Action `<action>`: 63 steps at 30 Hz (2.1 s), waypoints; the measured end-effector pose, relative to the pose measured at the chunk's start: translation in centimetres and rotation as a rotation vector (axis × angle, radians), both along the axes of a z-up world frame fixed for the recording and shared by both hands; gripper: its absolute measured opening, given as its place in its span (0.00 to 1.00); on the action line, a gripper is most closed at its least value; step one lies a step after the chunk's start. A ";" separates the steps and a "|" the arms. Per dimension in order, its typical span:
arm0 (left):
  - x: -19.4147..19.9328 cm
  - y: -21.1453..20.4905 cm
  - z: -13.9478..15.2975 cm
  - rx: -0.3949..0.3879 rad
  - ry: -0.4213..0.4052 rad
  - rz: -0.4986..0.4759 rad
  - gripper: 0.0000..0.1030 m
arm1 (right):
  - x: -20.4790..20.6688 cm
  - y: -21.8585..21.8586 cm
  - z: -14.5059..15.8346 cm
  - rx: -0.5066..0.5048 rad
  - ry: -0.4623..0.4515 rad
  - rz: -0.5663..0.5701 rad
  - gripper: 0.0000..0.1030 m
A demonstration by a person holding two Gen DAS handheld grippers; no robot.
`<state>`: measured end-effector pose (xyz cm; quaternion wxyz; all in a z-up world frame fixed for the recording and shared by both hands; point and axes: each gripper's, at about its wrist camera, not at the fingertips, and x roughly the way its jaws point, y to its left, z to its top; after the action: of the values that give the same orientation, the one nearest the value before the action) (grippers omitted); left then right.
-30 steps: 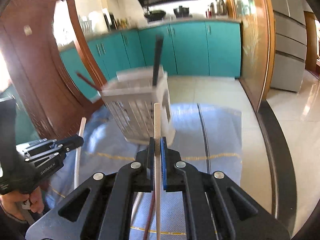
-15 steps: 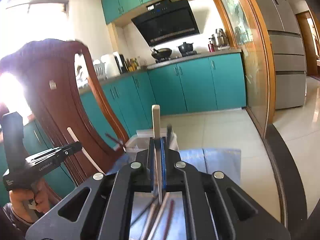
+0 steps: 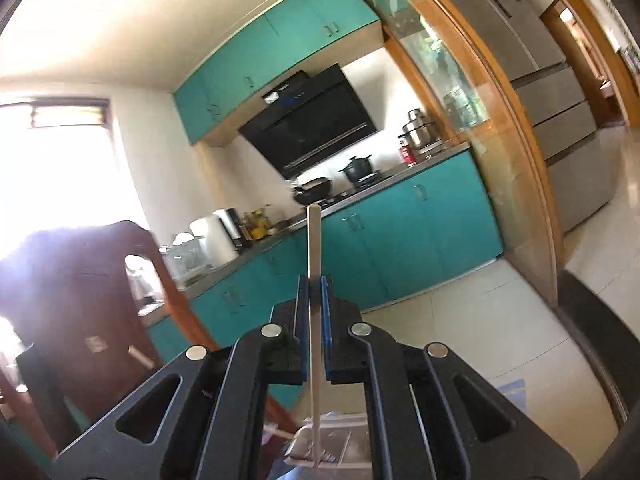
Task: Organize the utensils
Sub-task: 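Lift both held chopsticks up and over the white basket, then open both grippers to drop the chopsticks into the basket, then withdraw both tools from the basket back to the chopstick pile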
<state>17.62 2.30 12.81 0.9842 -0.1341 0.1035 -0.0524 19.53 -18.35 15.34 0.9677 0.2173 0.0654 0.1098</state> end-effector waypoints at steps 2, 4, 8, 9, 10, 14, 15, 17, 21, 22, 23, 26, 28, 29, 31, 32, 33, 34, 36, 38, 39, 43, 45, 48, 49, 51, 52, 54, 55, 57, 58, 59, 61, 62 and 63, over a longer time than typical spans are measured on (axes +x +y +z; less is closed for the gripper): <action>1.3 -0.8 -1.4 0.021 0.038 -0.007 0.07 | 1.3 1.2 -1.4 -0.063 0.000 -0.030 0.06; 2.5 -1.5 -2.8 0.044 0.087 -0.013 0.07 | 2.1 2.0 -3.0 -0.119 0.021 -0.058 0.06; 3.7 -2.0 -4.6 0.079 0.146 -0.025 0.07 | 3.1 2.7 -6.9 -0.152 0.083 -0.043 0.06; 3.8 -2.1 -5.1 0.087 0.156 -0.023 0.07 | 3.0 2.9 -7.3 -0.160 0.094 -0.031 0.06; 3.8 -2.2 -5.4 0.094 0.165 -0.021 0.07 | 2.7 3.1 -7.7 -0.168 0.093 -0.024 0.06; 3.7 -2.1 -6.8 0.106 0.194 -0.017 0.07 | 1.3 4.3 -8.3 -0.249 0.067 -0.001 0.06; 3.7 -2.1 -7.1 0.105 0.200 -0.023 0.07 | 1.0 4.6 -8.4 -0.263 0.065 0.001 0.06; 3.6 -2.2 -7.6 0.112 0.210 -0.031 0.07 | 0.5 5.0 -8.5 -0.283 0.064 0.012 0.06; 3.1 -2.5 -8.0 0.127 0.214 -0.038 0.07 | -0.5 5.7 -9.1 -0.313 0.070 0.038 0.07; 3.0 -2.6 -8.1 0.126 0.215 -0.040 0.07 | -0.7 5.8 -9.2 -0.320 0.070 0.040 0.08; 2.9 -2.6 -8.1 0.126 0.213 -0.042 0.07 | -0.9 5.9 -9.2 -0.326 0.069 0.037 0.09; 2.2 -2.8 -8.2 0.134 0.205 -0.047 0.07 | -1.5 5.9 -9.3 -0.328 0.064 0.043 0.18; 1.4 -2.9 -8.3 0.144 0.190 -0.053 0.07 | -2.2 5.7 -9.1 -0.325 0.053 0.042 0.24; 1.1 -2.9 -8.3 0.147 0.183 -0.056 0.09 | -2.6 5.6 -9.0 -0.325 0.045 0.042 0.27; 0.3 -3.0 -8.3 0.150 0.164 -0.064 0.13 | -3.7 5.3 -8.8 -0.321 0.022 0.042 0.34; -0.1 -3.0 -8.2 0.145 0.152 -0.071 0.16 | -4.1 5.1 -8.8 -0.320 0.014 0.044 0.35; -0.5 -2.9 -8.2 0.143 0.144 -0.077 0.17 | -4.9 4.9 -8.8 -0.322 0.002 0.049 0.36; -1.0 -2.9 -8.2 0.143 0.131 -0.086 0.17 | -5.6 4.7 -8.9 -0.327 -0.008 0.058 0.36; -1.7 -2.8 -8.1 0.151 0.114 -0.082 0.18 | -6.8 4.4 -9.3 -0.337 -0.021 0.078 0.36; -2.8 -2.5 -8.3 0.154 0.097 -0.071 0.21 | -8.0 4.1 -10.1 -0.352 -0.020 0.101 0.37; -3.2 -2.3 -8.4 0.155 0.093 -0.067 0.24 | -8.5 4.0 -10.8 -0.361 -0.005 0.115 0.37; -4.3 -1.8 -9.0 0.174 0.093 -0.041 0.29 | -8.8 3.4 -13.7 -0.356 0.122 0.163 0.39; -4.6 -1.6 -9.3 0.184 0.098 -0.025 0.33 | -8.6 3.0 -15.3 -0.337 0.206 0.181 0.39; -4.8 -1.0 -9.8 0.164 0.117 -0.022 0.36 | -8.2 3.0 -16.5 -0.354 0.287 0.159 0.41; -4.8 -0.8 -9.9 0.158 0.120 -0.022 0.37 | -8.1 3.1 -17.0 -0.368 0.318 0.154 0.42; -4.9 -0.6 -10.0 0.156 0.124 -0.021 0.40 | -7.7 3.6 -18.1 -0.396 0.375 0.155 0.43; -5.0 -0.5 -10.1 0.158 0.127 -0.020 0.41 | -7.5 4.0 -18.9 -0.416 0.413 0.162 0.43; -5.2 -0.4 -10.4 0.160 0.137 -0.020 0.44 | -7.0 5.2 -20.7 -0.468 0.493 0.182 0.43; -5.2 -0.3 -10.6 0.161 0.146 -0.021 0.44 | -6.5 5.9 -21.8 -0.501 0.546 0.201 0.43; -5.2 -0.3 -11.2 0.167 0.180 -0.022 0.45 | -5.7 7.1 -23.9 -0.538 0.647 0.230 0.43; -5.1 -0.3 -11.5 0.170 0.200 -0.027 0.46 | -5.6 7.4 -24.8 -0.545 0.686 0.241 0.43; -5.0 -0.3 -12.0 0.174 0.230 -0.041 0.48 | -5.4 7.6 -25.6 -0.549 0.715 0.250 0.43; -4.7 -0.6 -12.7 0.183 0.275 -0.059 0.50 | -5.0 8.1 -26.8 -0.560 0.776 0.255 0.43; -4.6 -0.7 -12.9 0.189 0.293 -0.063 0.51 | -4.9 8.3 -27.2 -0.569 0.796 0.253 0.43; -4.4 -0.9 -13.3 0.204 0.318 -0.066 0.51 | -4.8 8.4 -27.5 -0.575 0.804 0.253 0.43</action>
<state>13.19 1.43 -0.52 0.9616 -0.0369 0.2668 -0.0519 14.72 -9.95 -12.12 0.8658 -0.0423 0.4860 0.1112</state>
